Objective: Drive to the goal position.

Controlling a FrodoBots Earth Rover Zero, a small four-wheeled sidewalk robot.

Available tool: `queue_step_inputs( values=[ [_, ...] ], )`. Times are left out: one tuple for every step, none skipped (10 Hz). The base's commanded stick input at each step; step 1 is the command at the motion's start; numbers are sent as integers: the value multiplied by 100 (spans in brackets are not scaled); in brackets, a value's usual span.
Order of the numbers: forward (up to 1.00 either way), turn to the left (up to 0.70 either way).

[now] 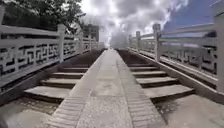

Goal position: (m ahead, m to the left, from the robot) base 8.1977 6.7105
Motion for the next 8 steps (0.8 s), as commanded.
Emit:
queue_step_inputs(
  values=[
    [70,0],
    [70,0],
    [70,0],
    [70,0],
    [70,0],
    [70,0],
    [70,0],
    [70,0]
  ],
)
